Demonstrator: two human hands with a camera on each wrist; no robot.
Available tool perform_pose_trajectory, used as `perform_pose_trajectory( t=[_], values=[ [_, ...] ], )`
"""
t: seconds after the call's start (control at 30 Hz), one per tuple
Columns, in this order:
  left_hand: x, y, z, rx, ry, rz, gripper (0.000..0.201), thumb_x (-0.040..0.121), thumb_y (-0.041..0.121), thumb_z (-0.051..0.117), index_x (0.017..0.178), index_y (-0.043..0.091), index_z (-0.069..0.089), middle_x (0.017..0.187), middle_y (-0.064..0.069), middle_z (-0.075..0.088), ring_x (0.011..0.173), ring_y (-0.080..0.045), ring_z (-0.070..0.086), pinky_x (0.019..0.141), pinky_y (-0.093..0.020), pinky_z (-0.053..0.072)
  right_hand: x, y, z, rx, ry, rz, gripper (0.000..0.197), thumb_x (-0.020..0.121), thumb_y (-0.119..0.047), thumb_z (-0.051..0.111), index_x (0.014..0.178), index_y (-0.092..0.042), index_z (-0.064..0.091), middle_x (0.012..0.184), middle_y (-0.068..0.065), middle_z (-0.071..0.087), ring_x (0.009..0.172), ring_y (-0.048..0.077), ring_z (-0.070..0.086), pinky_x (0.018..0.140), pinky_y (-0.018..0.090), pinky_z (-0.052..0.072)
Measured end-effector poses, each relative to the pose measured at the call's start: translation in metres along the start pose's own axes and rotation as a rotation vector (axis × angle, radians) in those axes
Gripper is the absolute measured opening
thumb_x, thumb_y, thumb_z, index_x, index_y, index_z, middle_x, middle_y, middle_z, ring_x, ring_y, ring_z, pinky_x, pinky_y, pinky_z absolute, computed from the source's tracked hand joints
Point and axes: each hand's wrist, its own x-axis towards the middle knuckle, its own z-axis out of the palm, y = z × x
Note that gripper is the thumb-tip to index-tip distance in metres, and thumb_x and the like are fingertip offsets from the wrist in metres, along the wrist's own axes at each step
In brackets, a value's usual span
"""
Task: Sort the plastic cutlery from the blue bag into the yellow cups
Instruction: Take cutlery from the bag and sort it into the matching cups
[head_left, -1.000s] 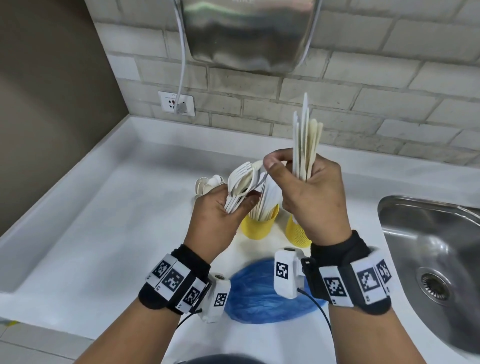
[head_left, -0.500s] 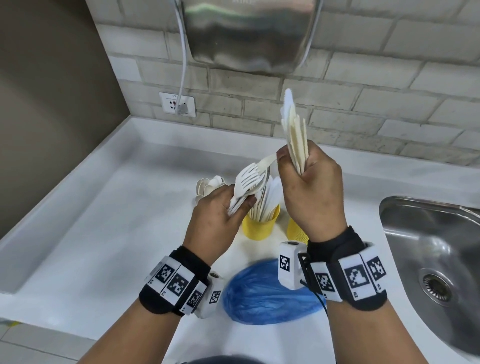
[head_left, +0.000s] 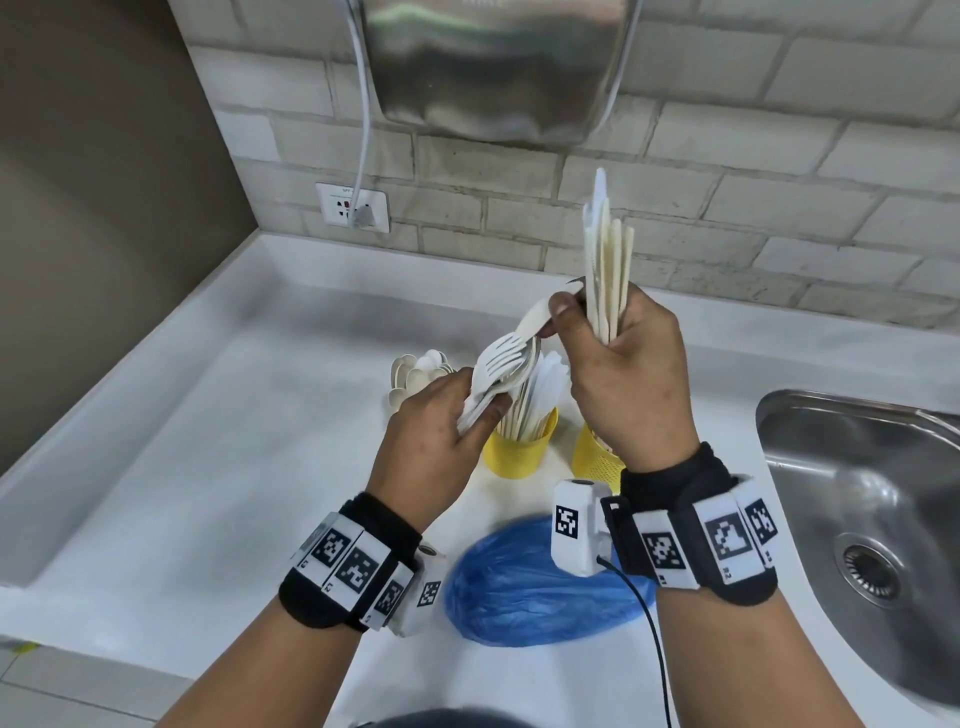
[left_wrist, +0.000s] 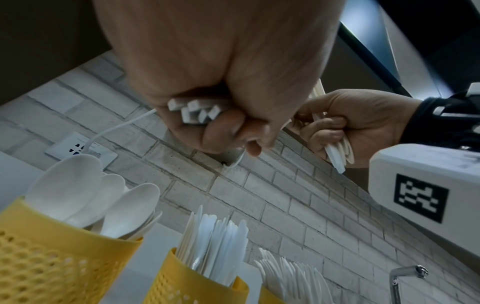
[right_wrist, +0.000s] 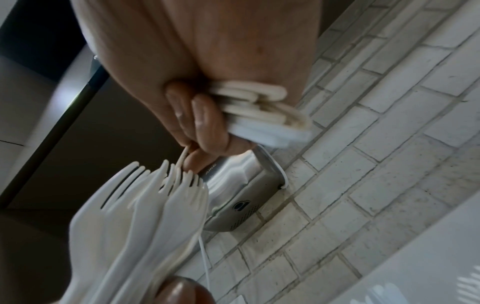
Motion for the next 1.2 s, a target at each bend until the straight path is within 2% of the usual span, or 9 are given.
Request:
perform_pose_trajectory(
  t=[0.27,0.37,0.43,0.53,0.63,0.7,0.8,1.0,1.2],
  values=[
    [-0.001,0.004,0.000,-0.030,-0.045,-0.002,0.018,0.101,0.036,0.060,0.112,0.022,0.063,0.086,0.019,0.057,0.079,0.003,0.050,0.069,-0.010,0.037,0.002,0.004,-0.001,0.144,-0.137,0.108,0.014,0.096,-0.023,0.072,0.085,-0.015,0.071,0.055,-0.016,0.056,0.047,0.003,0.049,0.060,0.022,0.036],
    [-0.001,0.003,-0.002,-0.058,-0.077,-0.003,0.021,0.101,0.039,0.059,0.113,0.021,0.063,0.088,0.018,0.060,0.084,0.011,0.054,0.073,-0.011,0.042,0.003,0.005,0.001,0.295,-0.002,0.160,0.019,0.099,-0.022,0.067,0.086,-0.010,0.065,0.054,-0.011,0.051,0.044,0.007,0.043,0.056,0.022,0.036],
    [-0.002,0.002,-0.002,-0.091,-0.129,-0.008,0.023,0.101,0.041,0.059,0.115,0.023,0.063,0.091,0.014,0.065,0.087,0.002,0.059,0.075,-0.022,0.047,0.005,0.001,0.001,0.449,0.128,0.178,0.019,0.104,-0.015,0.059,0.089,-0.003,0.060,0.059,0.007,0.053,0.042,0.016,0.042,0.045,0.023,0.036],
    [-0.004,0.005,-0.003,-0.205,-0.202,0.000,0.023,0.101,0.037,0.059,0.119,0.023,0.065,0.098,0.013,0.072,0.093,-0.005,0.065,0.082,-0.025,0.051,0.009,0.000,-0.005,0.657,0.314,0.201,0.020,0.107,-0.009,0.050,0.088,-0.006,0.056,0.070,0.009,0.064,0.052,0.019,0.052,0.046,0.028,0.043],
    [-0.007,0.012,-0.006,-0.420,-0.279,-0.099,0.017,0.101,0.026,0.060,0.115,0.022,0.068,0.082,0.026,0.070,0.069,0.006,0.063,0.064,-0.009,0.045,0.015,0.005,-0.014,0.921,0.440,0.351,0.015,0.106,-0.011,0.051,0.093,-0.007,0.054,0.069,0.008,0.067,0.068,0.024,0.069,0.066,0.037,0.058],
    [-0.008,0.013,-0.007,-0.515,-0.329,-0.178,0.015,0.103,0.027,0.058,0.112,0.024,0.070,0.062,0.019,0.058,0.047,-0.002,0.046,0.050,-0.014,0.039,0.017,0.009,-0.020,1.084,0.459,0.447,0.015,0.107,-0.013,0.050,0.093,-0.007,0.054,0.074,0.011,0.069,0.079,0.033,0.074,0.074,0.045,0.061],
    [-0.007,0.013,-0.007,-0.633,-0.402,-0.231,0.021,0.106,0.029,0.053,0.116,0.025,0.071,0.063,0.005,0.048,0.046,-0.017,0.037,0.042,-0.024,0.032,0.019,0.017,-0.023,1.223,0.502,0.551,0.014,0.107,-0.016,0.049,0.095,-0.010,0.054,0.073,0.011,0.072,0.075,0.033,0.076,0.074,0.052,0.063],
    [-0.007,0.016,-0.006,-0.759,-0.418,-0.259,0.029,0.102,0.039,0.050,0.119,0.029,0.071,0.066,0.000,0.047,0.050,-0.020,0.034,0.047,-0.032,0.023,0.014,0.035,-0.019,1.278,0.536,0.617,0.020,0.107,-0.027,0.049,0.089,-0.020,0.051,0.060,-0.004,0.045,0.045,0.011,0.042,0.050,0.020,0.046],
    [-0.005,0.017,-0.002,-0.907,-0.405,-0.404,0.028,0.102,0.038,0.050,0.101,0.021,0.072,0.068,0.000,0.039,0.061,-0.025,0.018,0.052,-0.031,0.018,0.004,0.019,-0.003,1.087,0.437,0.491,0.029,0.105,-0.038,0.056,0.083,-0.020,0.050,0.057,-0.006,0.032,0.043,0.009,0.028,0.039,0.022,0.029]
  ],
)
